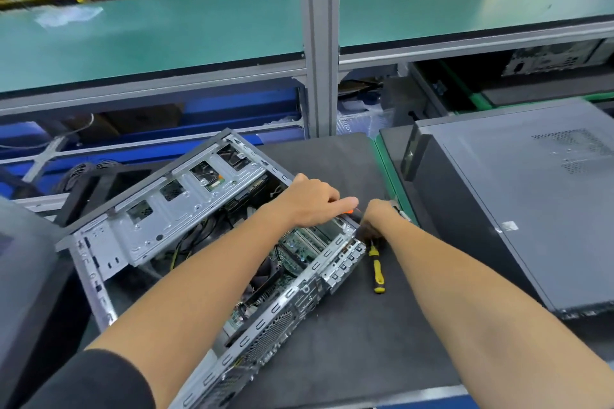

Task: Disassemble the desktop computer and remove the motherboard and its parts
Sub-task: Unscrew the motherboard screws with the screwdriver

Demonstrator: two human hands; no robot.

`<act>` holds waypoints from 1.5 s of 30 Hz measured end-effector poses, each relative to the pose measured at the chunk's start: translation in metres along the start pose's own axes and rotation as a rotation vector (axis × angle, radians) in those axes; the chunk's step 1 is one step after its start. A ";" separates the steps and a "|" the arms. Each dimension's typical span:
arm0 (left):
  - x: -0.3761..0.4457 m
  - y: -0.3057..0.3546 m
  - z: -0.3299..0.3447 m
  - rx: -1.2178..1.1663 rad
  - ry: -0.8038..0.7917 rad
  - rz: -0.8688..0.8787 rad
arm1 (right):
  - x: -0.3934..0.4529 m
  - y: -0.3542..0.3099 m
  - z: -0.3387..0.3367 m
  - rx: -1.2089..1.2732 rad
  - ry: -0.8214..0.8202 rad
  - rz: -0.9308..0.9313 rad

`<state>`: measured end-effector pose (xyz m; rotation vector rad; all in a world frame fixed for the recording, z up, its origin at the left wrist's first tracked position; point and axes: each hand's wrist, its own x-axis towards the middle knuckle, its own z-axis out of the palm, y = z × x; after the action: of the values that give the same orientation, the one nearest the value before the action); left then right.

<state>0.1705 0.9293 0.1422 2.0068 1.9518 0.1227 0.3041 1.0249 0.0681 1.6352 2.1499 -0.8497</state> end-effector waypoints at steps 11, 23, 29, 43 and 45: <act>-0.014 -0.040 -0.022 -0.040 0.422 -0.044 | -0.024 -0.043 -0.057 -0.058 0.015 -0.108; -0.093 -0.146 -0.040 0.198 0.062 -0.442 | -0.084 -0.149 -0.059 -0.228 0.138 -0.449; -0.103 -0.155 -0.034 0.253 0.108 -0.406 | -0.078 -0.153 -0.037 -0.421 0.272 -0.444; -0.120 -0.185 -0.034 0.336 0.213 -0.391 | -0.058 -0.182 -0.034 -0.494 0.318 -0.509; -0.123 -0.188 -0.035 0.331 0.223 -0.393 | -0.055 -0.190 -0.034 -0.502 0.343 -0.522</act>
<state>-0.0256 0.8145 0.1403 1.8071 2.6169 -0.0820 0.1447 0.9707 0.1767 1.0359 2.7914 -0.1006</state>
